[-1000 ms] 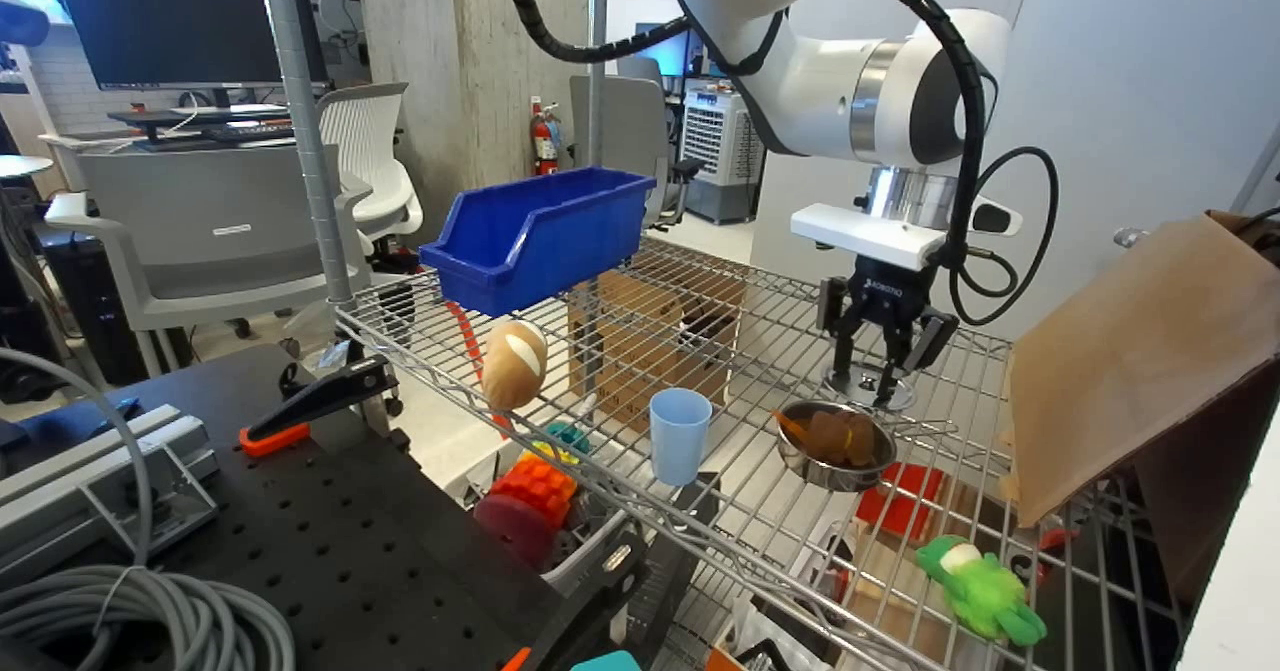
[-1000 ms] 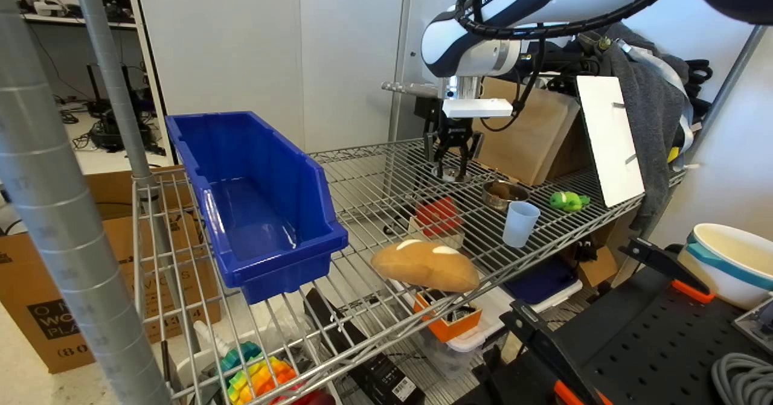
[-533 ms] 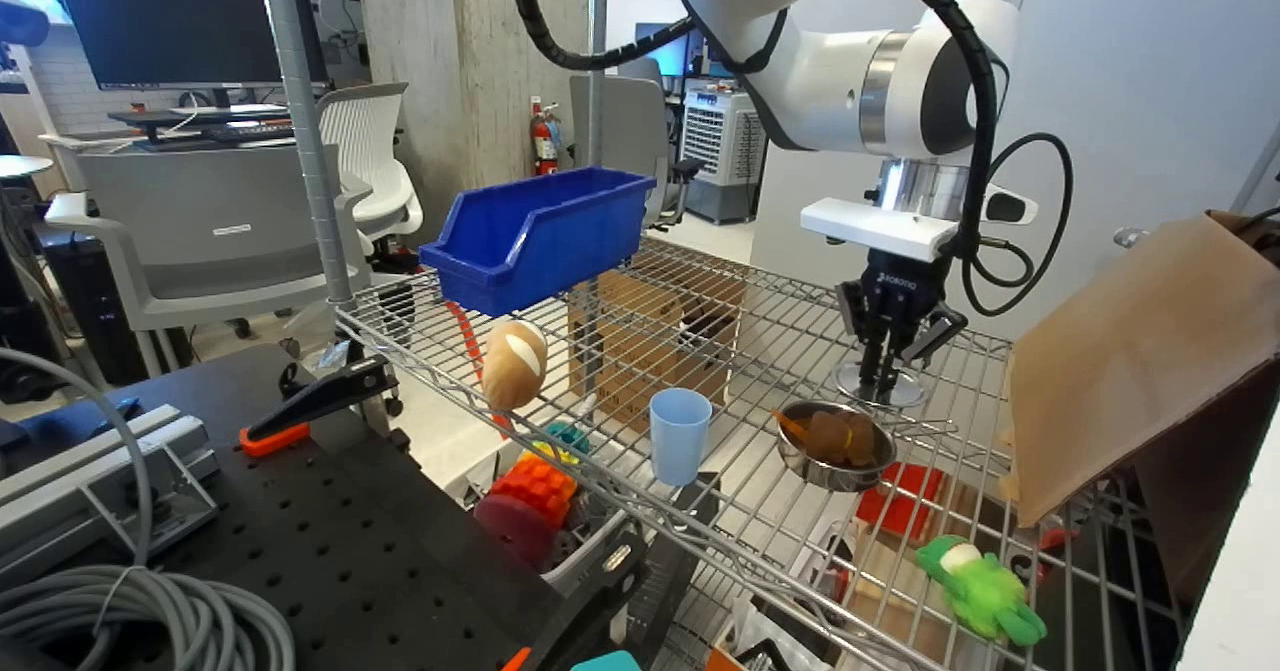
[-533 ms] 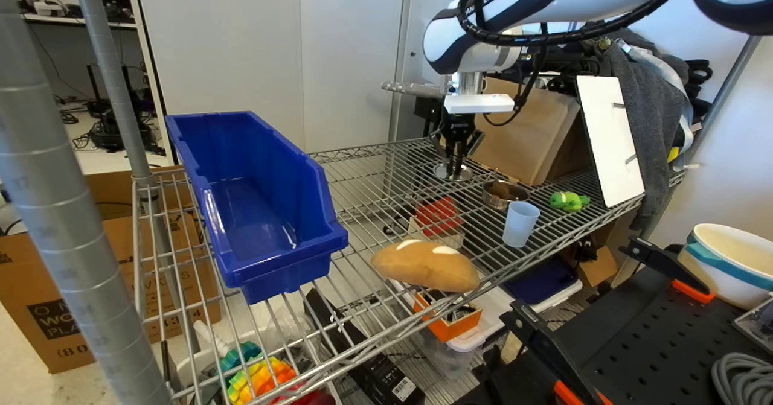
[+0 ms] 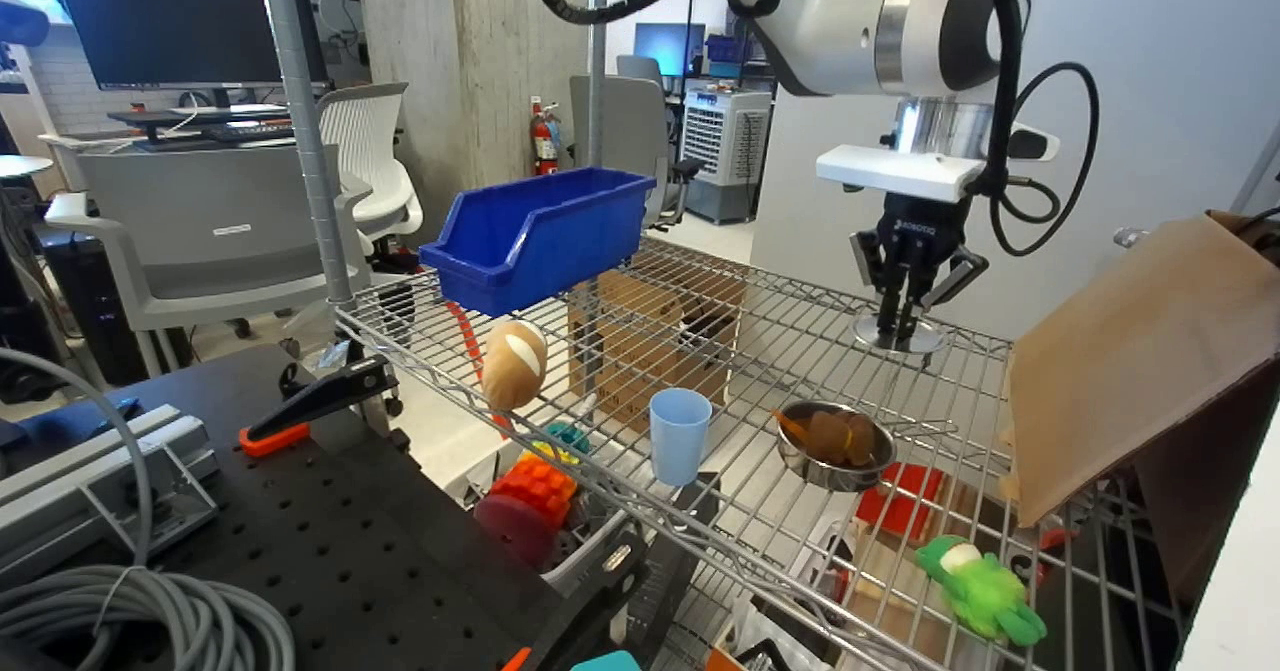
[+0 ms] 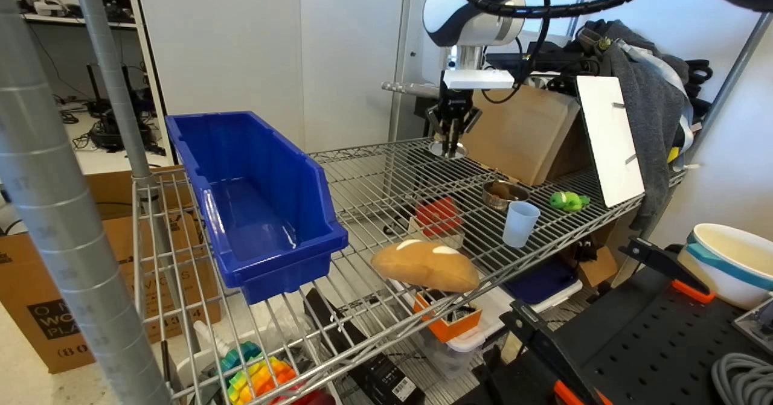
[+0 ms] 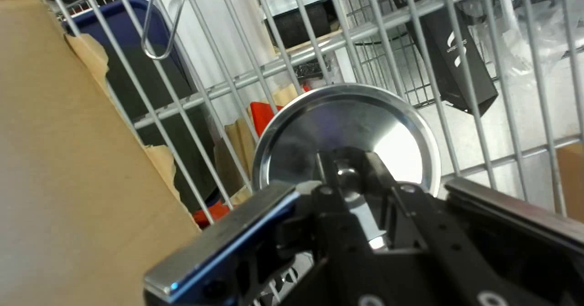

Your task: Cover the pan with the silver lid

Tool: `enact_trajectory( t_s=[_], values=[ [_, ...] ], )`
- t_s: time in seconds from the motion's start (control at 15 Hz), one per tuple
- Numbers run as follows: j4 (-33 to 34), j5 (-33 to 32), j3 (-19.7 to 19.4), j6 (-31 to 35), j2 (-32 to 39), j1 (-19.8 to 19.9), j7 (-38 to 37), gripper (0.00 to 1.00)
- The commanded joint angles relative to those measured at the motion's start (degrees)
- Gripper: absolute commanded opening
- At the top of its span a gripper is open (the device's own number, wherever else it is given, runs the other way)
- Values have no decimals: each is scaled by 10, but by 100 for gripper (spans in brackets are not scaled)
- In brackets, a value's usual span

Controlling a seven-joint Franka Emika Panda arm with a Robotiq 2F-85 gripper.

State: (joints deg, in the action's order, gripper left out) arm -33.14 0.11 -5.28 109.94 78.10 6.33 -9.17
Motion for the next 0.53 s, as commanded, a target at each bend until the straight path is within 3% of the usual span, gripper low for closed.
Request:
enact_trajectory(
  t_s=[0.0,0.27,0.47],
  values=[
    [-30,6,7,-86,-52,7,22,5],
    [-59,0,1,-164,-76,13,35,5],
    [-93,-5,-3,-163,-87,14,45,5]
  ],
)
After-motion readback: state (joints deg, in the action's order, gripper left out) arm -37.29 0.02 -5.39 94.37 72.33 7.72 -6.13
